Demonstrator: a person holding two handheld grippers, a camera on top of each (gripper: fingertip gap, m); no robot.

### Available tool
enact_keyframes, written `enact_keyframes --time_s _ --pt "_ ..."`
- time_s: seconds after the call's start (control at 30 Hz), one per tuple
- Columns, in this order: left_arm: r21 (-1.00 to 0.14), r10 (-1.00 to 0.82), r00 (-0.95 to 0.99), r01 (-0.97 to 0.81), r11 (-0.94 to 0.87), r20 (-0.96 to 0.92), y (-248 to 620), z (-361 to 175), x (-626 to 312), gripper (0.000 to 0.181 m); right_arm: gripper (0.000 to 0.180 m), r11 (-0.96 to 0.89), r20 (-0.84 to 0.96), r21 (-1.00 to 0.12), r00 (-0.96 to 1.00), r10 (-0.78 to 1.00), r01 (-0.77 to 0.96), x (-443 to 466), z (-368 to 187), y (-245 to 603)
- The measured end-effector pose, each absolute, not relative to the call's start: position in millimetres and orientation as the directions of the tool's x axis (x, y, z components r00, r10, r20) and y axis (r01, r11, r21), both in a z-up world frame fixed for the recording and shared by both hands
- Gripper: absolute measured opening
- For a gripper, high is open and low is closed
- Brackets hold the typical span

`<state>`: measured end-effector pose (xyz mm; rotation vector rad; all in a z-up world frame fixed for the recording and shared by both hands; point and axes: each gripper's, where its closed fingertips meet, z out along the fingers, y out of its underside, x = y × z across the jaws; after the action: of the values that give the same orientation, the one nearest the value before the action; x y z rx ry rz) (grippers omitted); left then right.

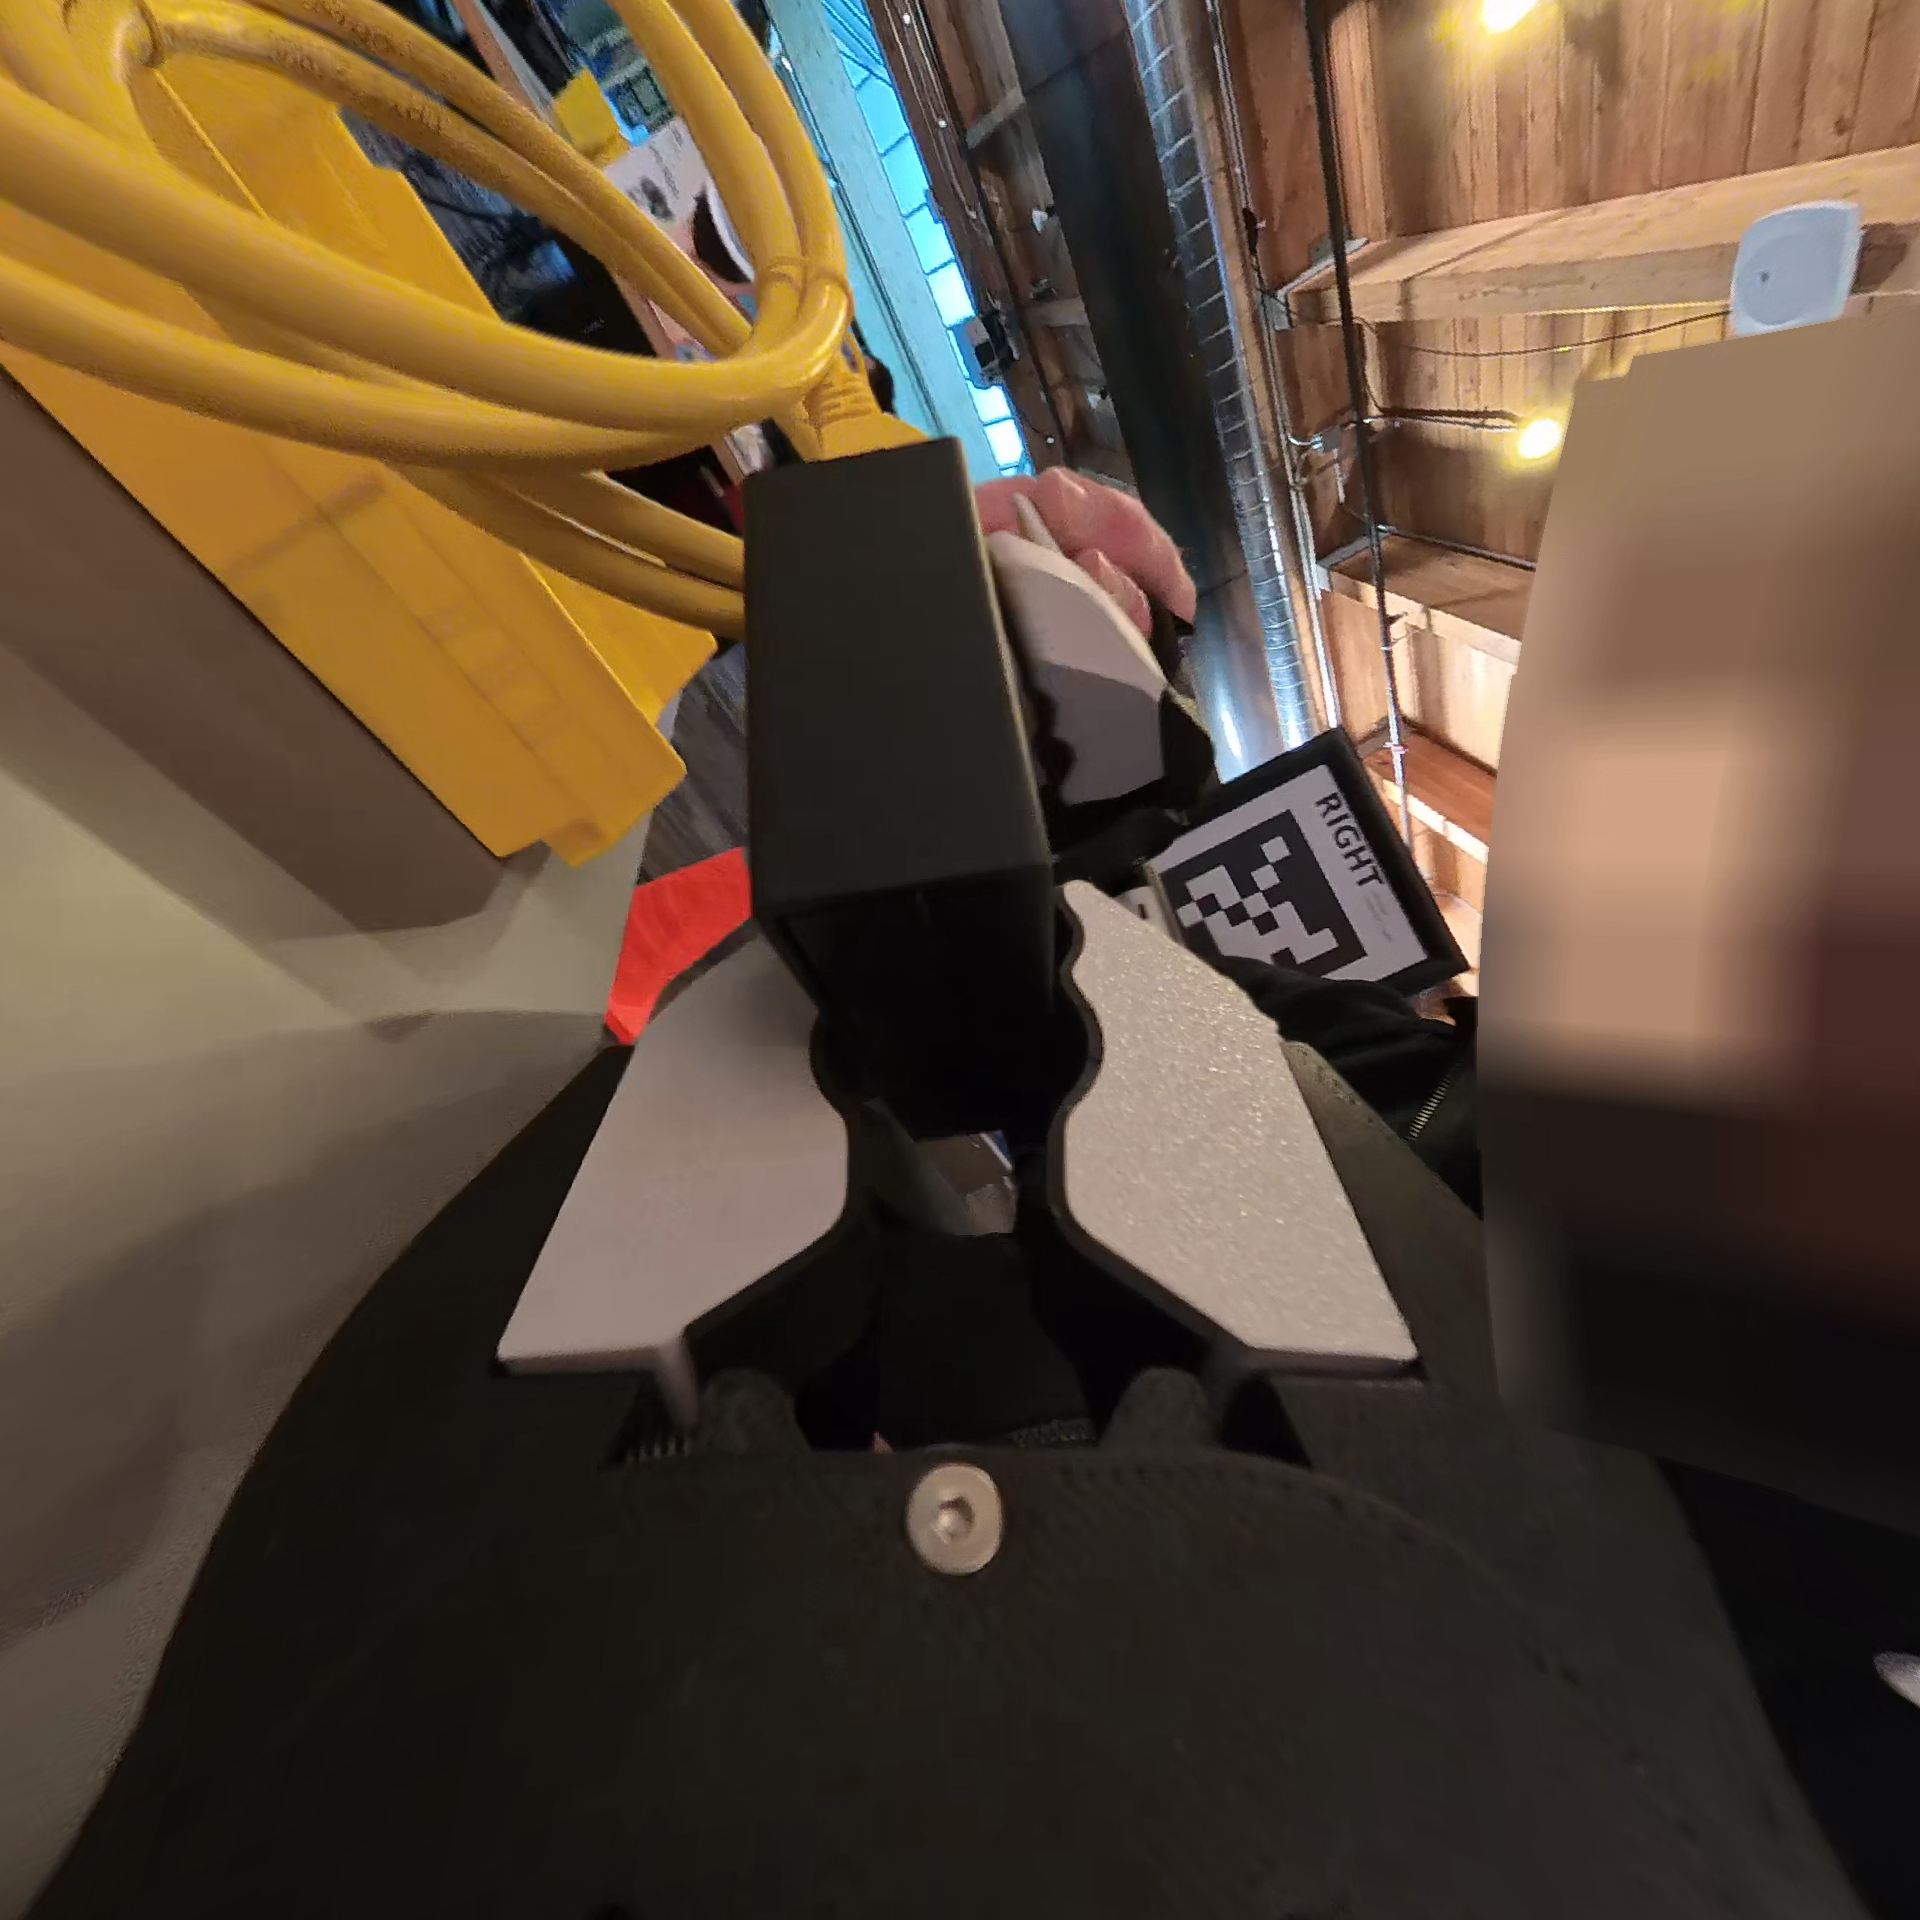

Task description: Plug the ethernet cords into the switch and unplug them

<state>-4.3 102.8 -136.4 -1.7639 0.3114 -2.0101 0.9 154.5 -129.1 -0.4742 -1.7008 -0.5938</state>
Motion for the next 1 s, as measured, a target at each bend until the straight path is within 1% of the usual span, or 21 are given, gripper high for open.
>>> enact_keyframes --time_s 0.07,0.1,0.13,0.17,0.2,0.33,0.4,0.47,0.63,0.73,0.87,1.0 --pt "-0.430 -0.453 -0.110 0.179 -0.885 0.885 99.8 -134.8 -0.7 0.032 0.042 0.790 0.971 0.178 -0.236 -0.043 0.587 -9.4 -136.1 155.3" --pt "-0.424 -0.446 -0.107 0.180 -0.888 0.889 99.6 -136.2 0.8 0.032 0.036 0.791 0.972 0.189 -0.223 -0.069 0.581 -12.5 -134.5 154.7" --pt "-0.418 -0.440 -0.104 0.181 -0.890 0.892 100.0 -138.0 1.4 0.032 0.023 0.793 0.974 0.194 -0.208 -0.086 0.578 -13.8 -131.0 154.2" --pt "-0.411 -0.435 -0.115 0.186 -0.892 0.893 100.1 -138.2 1.6 0.032 0.015 0.797 0.976 0.189 -0.203 -0.085 0.573 -13.9 -128.6 153.9" --pt "-0.402 -0.428 -0.132 0.188 -0.896 0.894 99.5 -137.1 2.3 0.032 0.012 0.801 0.977 0.181 -0.195 -0.082 0.570 -13.9 -126.7 153.7" --pt "-0.384 -0.415 -0.157 0.197 -0.902 0.896 99.0 -136.7 6.1 0.034 0.011 0.806 0.974 0.166 -0.221 -0.045 0.568 -10.6 -130.7 155.3" --pt "-0.398 -0.433 -0.160 0.210 -0.893 0.887 99.2 -133.4 6.9 0.037 0.011 0.809 0.977 0.128 -0.214 -0.004 0.573 -8.1 -130.0 155.0" --pt "-0.397 -0.444 -0.168 0.252 -0.883 0.880 103.9 -125.9 3.7 0.047 0.010 0.816 0.980 0.122 -0.198 -0.010 0.565 -6.8 -126.8 150.7" --pt "-0.382 -0.433 -0.148 0.278 -0.881 0.889 109.8 -127.1 1.5 0.036 0.010 0.814 0.984 0.140 -0.174 -0.048 0.563 -7.4 -123.5 144.5" --pt "-0.364 -0.413 -0.137 0.282 -0.887 0.900 110.1 -131.8 2.2 0.033 0.011 0.823 0.981 0.154 -0.181 -0.064 0.546 -7.4 -126.9 143.3" --pt "-0.358 -0.402 -0.111 0.287 -0.888 0.909 111.4 -133.0 3.6 0.032 0.021 0.837 0.976 0.179 -0.201 -0.085 0.517 -6.7 -130.8 136.7" --pt "-0.331 -0.377 -0.150 0.265 -0.906 0.914 107.6 -131.8 6.9 0.032 0.015 0.843 0.967 0.207 -0.232 -0.101 0.497 -5.7 -127.9 134.1"
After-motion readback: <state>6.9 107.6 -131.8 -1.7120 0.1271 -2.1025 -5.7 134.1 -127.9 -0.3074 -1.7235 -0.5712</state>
